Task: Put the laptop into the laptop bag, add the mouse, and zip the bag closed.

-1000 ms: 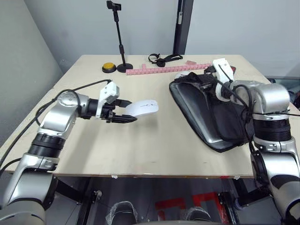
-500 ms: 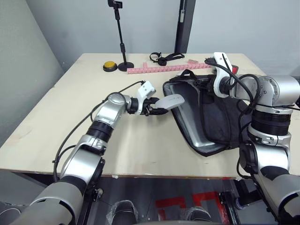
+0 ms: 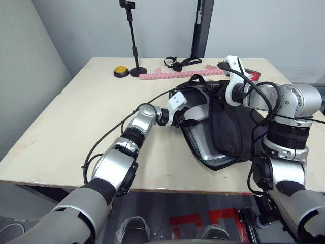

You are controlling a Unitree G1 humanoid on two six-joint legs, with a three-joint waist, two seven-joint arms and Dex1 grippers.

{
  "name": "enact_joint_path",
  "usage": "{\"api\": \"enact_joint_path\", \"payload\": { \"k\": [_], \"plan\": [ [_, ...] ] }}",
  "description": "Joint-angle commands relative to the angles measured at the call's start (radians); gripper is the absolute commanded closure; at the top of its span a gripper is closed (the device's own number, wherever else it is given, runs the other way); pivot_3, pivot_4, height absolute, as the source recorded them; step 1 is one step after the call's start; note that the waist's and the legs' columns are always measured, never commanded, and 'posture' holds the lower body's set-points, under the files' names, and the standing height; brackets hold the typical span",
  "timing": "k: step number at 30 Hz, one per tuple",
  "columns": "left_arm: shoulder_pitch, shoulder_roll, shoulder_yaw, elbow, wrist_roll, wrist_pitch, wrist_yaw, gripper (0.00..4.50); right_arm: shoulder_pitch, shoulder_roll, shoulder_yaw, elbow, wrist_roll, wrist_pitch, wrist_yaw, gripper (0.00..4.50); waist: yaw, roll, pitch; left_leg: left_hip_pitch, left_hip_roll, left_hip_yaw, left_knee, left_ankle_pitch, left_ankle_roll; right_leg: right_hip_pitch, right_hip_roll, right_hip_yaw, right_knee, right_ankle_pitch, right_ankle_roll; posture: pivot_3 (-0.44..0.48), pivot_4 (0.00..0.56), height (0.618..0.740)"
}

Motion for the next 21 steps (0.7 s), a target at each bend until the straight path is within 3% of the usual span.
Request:
{"api": "enact_joint_path", "payload": {
  "k": [1,11,20,21],
  "plan": [
    [-0.045,-0.026,0.027,0.051,0.017,-0.042,0.034,1.70,-0.043,0.000,-0.052,-0.058,0.052,0.005,-0.016,4.47,0.006,0.000,0.000,0.000,0.000,0.000,0.000,0.000,0.000,0.000,0.000,0.000,0.000,0.000,0.000,0.000,0.150,0.740],
    [-0.079,-0.095,0.075,0.116,0.038,-0.079,0.100,1.70,-0.044,0.001,-0.049,-0.058,0.115,0.005,-0.068,4.47,0.018,0.000,0.000,0.000,0.000,0.000,0.001,0.000,0.000,0.000,0.000,0.000,0.000,0.001,0.001,0.000,0.150,0.740],
    [-0.074,-0.093,0.080,0.137,0.084,-0.112,0.178,1.70,-0.045,-0.015,-0.046,-0.049,0.145,0.005,-0.096,4.47,0.022,0.000,0.000,0.000,0.000,0.000,0.001,0.000,0.000,0.000,0.000,0.000,0.000,0.004,0.006,0.000,0.150,0.740],
    [-0.077,-0.095,0.106,0.139,0.062,-0.099,0.186,1.20,-0.044,-0.018,-0.045,-0.049,0.147,0.005,-0.097,4.50,0.022,0.000,0.000,-0.001,0.000,0.000,0.001,0.000,0.000,0.000,0.000,0.000,0.000,0.004,0.007,0.000,0.150,0.740]
  ]
}}
